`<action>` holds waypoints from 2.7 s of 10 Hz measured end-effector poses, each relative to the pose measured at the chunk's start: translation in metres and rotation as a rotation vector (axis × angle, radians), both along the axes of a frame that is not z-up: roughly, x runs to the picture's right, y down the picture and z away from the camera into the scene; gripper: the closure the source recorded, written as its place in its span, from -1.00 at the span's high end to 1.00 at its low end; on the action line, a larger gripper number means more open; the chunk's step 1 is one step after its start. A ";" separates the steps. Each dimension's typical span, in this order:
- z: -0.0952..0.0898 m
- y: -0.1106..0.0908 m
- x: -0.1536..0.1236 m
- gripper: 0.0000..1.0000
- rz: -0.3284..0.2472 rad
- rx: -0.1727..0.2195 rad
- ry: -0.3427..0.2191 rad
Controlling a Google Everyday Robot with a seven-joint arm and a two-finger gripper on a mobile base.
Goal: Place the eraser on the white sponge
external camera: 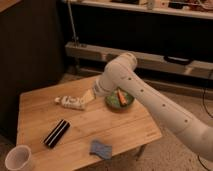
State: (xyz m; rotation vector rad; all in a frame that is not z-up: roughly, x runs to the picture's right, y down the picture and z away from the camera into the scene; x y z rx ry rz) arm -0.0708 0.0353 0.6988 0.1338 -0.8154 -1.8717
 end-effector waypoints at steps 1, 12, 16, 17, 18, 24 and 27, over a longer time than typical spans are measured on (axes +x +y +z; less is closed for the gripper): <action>0.016 -0.001 -0.024 0.60 0.018 -0.084 0.037; 0.019 0.018 -0.077 0.60 0.134 -0.282 0.248; -0.003 0.047 -0.080 0.60 0.347 -0.340 0.339; -0.005 0.057 -0.083 0.60 0.379 -0.342 0.329; -0.002 0.065 -0.090 0.60 0.387 -0.349 0.318; 0.028 0.103 -0.145 0.60 0.268 -0.400 0.373; 0.047 0.125 -0.153 0.60 0.227 -0.438 0.410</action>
